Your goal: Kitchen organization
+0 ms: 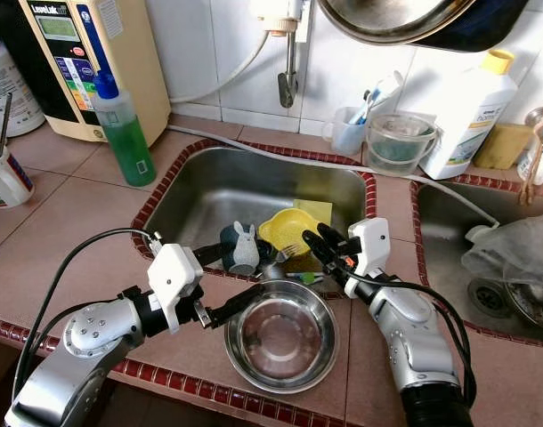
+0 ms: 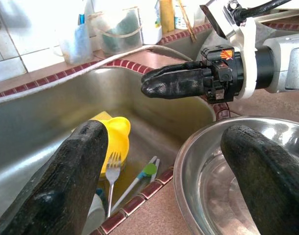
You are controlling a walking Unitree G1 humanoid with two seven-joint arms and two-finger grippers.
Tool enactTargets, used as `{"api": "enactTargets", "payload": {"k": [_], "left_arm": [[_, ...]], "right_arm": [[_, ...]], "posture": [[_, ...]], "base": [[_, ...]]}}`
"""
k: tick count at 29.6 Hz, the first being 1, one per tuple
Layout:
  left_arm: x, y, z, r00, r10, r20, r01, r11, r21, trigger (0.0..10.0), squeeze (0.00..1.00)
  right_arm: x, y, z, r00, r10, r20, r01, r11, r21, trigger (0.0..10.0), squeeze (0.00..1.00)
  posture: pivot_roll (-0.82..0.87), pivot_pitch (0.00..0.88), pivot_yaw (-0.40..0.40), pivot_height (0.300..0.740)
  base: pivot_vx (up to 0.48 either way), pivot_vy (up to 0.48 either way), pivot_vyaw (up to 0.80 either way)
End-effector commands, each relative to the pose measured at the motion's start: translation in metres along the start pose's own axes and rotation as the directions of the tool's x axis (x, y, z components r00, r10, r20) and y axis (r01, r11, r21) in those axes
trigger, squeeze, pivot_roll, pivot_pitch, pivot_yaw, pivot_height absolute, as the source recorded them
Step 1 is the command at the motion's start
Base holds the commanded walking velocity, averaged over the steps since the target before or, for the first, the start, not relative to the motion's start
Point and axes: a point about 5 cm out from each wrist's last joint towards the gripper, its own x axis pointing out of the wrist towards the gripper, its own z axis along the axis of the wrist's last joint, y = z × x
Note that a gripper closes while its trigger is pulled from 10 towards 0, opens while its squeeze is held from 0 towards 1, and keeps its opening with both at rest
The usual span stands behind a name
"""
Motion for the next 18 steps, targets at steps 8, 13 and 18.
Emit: {"api": "enactTargets", "payload": {"k": [8, 13, 18], "left_arm": [[-0.001, 0.008, 0.005, 0.999, 0.041, 0.025, -0.041, 0.999, 0.021, 10.0, 0.0], [-0.004, 0.025, 0.0, 0.987, 0.158, 0.037, -0.158, 0.987, -0.024, 10.0, 0.0], [-0.008, 0.046, -0.002, 0.946, 0.321, 0.041, -0.319, 0.947, -0.043, 10.0, 0.0]], "right_arm": [[0.001, -0.003, 0.006, 0.998, -0.039, 0.043, 0.038, 0.999, 0.002, 10.0, 1.0], [0.002, -0.002, 0.016, 0.985, -0.121, 0.123, 0.121, 0.993, 0.005, 10.0, 1.0], [0.005, 0.003, 0.027, 0.956, -0.202, 0.215, 0.211, 0.977, -0.019, 10.0, 1.0]], "posture": [[0.01, 0.082, 0.029, 0.74], [0.01, 0.086, 0.025, 0.74], [0.0, 0.076, 0.016, 0.74]], "base": [[0.0, 0.0, 0.0], [0.0, 0.0, 0.0], [0.0, 0.0, 0.0]]}}
